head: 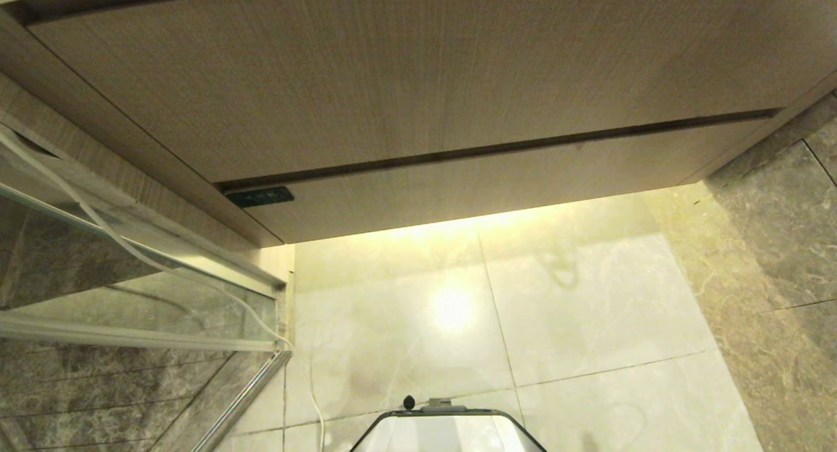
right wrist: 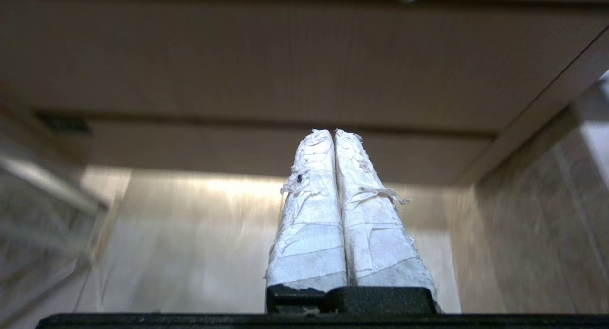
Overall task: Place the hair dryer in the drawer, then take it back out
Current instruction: Pull open the drawer
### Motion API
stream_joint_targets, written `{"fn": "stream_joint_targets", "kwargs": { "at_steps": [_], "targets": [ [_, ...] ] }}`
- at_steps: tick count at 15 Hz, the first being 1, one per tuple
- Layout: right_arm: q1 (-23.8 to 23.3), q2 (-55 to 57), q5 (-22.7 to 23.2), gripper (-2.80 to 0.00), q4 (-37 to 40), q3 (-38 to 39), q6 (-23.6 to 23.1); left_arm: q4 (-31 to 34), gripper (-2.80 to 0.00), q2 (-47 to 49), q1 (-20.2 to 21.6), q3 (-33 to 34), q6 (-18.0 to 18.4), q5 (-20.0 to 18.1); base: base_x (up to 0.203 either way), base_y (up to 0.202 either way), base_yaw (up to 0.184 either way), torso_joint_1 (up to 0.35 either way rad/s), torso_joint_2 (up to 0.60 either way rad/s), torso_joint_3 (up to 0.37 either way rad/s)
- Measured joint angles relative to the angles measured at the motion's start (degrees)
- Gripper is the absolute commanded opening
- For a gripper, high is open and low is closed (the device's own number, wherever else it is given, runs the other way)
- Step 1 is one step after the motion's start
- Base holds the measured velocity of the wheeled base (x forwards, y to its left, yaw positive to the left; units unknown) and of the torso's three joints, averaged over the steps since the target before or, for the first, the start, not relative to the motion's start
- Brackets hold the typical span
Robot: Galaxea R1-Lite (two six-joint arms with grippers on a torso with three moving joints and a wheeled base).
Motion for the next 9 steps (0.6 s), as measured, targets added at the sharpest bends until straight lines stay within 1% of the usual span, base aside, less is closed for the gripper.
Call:
{"fn": "stream_joint_targets", "kwargs": {
  "at_steps": [1, 3, 7, 8, 9],
  "targets": [
    [0.04, 3.48, 0.17, -2.80, 4.89, -3.37, -0.26, 0.00, -2.80, 0.00, 0.00, 0.00, 0.00, 0.02, 0.000, 0.000, 0.000, 0.000, 0.00, 0.000],
    [0.15, 9.53, 1.01, -2.80, 12.88, -6.57, -0.78, 0.00, -2.80, 0.00, 0.00, 0.00, -0.01, 0.02, 0.000, 0.000, 0.000, 0.000, 0.00, 0.000],
    [0.30, 18.45, 1.18, -2.80, 19.52, -8.57, -1.11, 0.00, -2.80, 0.00, 0.00, 0.00, -0.02, 0.02, 0.000, 0.000, 0.000, 0.000, 0.00, 0.000],
    [0.37, 20.72, 1.66, -2.80, 21.31, -9.21, -0.73, 0.00, -2.80, 0.00, 0.00, 0.00, 0.02, 0.03, 0.000, 0.000, 0.000, 0.000, 0.00, 0.000],
    [0.41, 22.84, 3.29, -2.80, 22.38, -9.63, -0.20, 0.00, -2.80, 0.00, 0.00, 0.00, 0.00, 0.02, 0.000, 0.000, 0.000, 0.000, 0.00, 0.000]
  ]
}}
